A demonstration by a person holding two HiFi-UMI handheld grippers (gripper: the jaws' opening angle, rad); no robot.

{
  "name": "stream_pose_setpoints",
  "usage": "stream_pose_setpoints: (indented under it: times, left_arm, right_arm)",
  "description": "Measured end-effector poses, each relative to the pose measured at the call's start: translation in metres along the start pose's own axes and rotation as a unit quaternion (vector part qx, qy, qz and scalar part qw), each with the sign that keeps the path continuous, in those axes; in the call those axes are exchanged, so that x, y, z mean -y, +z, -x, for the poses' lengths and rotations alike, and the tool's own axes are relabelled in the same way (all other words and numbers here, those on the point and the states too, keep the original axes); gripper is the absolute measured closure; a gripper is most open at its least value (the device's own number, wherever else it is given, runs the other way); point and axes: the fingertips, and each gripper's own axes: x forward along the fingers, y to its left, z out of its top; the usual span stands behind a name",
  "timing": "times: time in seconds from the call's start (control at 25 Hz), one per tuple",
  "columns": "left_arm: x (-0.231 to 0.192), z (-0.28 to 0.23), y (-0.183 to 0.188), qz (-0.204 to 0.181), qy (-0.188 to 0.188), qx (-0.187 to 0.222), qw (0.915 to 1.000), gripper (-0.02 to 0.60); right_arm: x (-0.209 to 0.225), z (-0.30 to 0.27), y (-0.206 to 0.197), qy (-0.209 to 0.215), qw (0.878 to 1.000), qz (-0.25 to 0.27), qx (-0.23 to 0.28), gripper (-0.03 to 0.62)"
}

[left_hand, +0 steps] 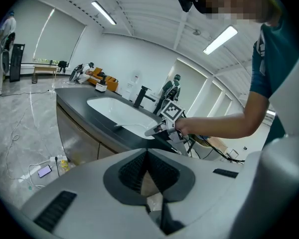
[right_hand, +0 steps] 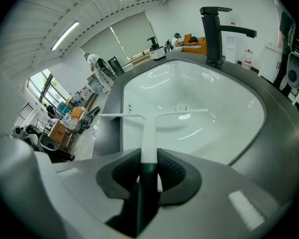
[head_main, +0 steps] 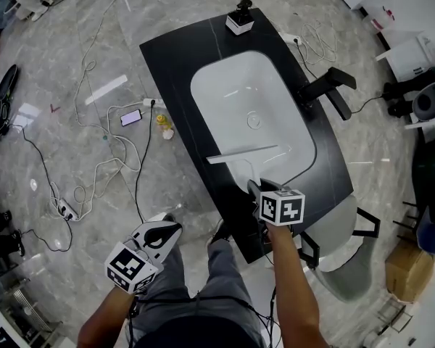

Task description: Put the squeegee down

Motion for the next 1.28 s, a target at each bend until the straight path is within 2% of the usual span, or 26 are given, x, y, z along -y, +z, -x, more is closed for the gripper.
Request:
stream_pose_setpoints:
  times: [0.28, 1.28]
  left_arm:
    - [0.027, -0.014, -0.010, -0.003, -0.035, -0.015, 0.9993, 0.577]
    - [0.017, -0.012, -0.004, -0.007, -0.029, -0.024, 0.9993, 0.577]
  right_arm:
    - [-0.001, 0.001, -0.001, -0.004, 1.000, 0.006, 0.002, 0.496]
    - [0.004, 0.000, 0.002, -0.009, 1.000, 0.001, -0.005, 0.496]
